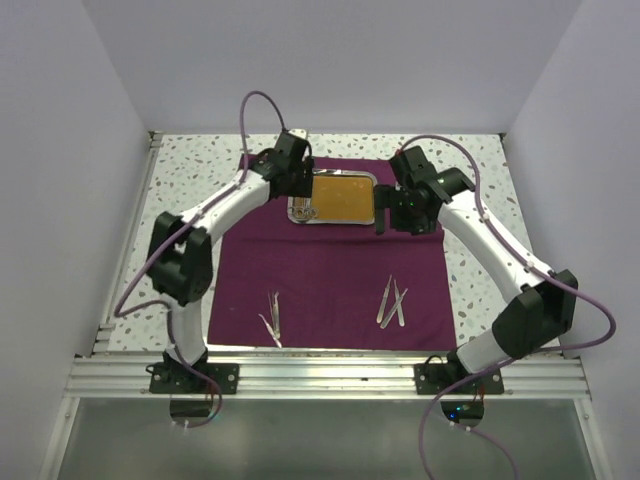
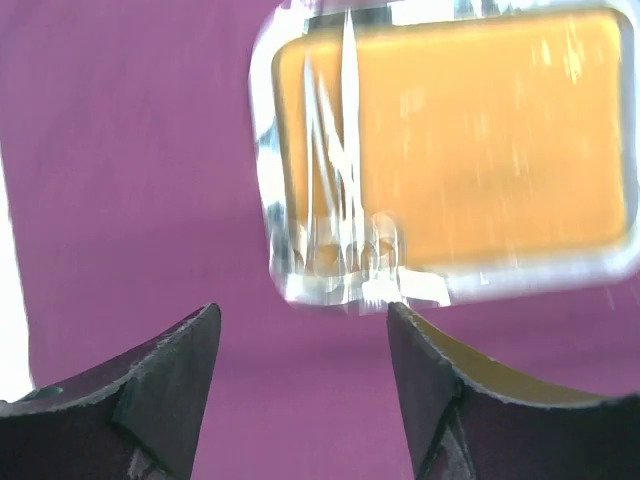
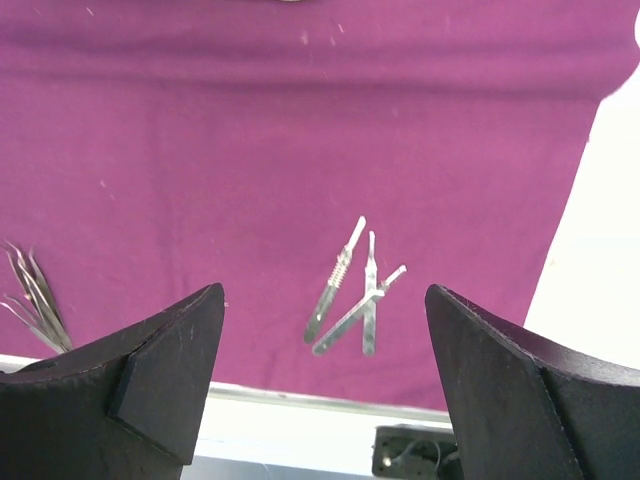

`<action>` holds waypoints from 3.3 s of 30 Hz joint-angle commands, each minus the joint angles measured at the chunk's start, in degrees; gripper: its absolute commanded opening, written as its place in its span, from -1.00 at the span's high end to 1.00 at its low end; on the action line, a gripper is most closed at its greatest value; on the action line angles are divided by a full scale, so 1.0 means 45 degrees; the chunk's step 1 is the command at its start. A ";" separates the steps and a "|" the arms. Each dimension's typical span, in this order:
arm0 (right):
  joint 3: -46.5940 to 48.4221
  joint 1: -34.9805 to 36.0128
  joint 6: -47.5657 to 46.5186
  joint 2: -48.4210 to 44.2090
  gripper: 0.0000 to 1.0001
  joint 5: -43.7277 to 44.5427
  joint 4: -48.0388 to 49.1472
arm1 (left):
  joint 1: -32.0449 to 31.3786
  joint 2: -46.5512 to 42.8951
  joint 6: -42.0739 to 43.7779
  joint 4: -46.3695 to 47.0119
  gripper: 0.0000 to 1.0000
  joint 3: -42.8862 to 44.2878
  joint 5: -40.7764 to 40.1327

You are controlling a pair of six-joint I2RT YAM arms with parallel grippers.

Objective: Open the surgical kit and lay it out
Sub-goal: Pick up the medical item from the container, then place the medical item in the surgical kit.

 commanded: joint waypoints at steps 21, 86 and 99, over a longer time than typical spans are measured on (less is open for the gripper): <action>0.0756 -0.0020 0.0324 0.1087 -0.71 0.1495 -0.0893 | 0.1671 0.6901 0.1447 0.0110 0.17 0.6458 0.3857; 0.0466 -0.0489 0.0654 -0.0727 -0.73 0.0168 -0.0171 | -0.3207 -0.2862 -0.4488 0.1069 1.00 -0.3152 0.2590; -0.2015 -0.0489 0.0480 -0.2369 -0.72 -0.0517 0.0318 | -0.6492 -0.2809 -0.7986 0.2708 1.00 -0.6083 0.0987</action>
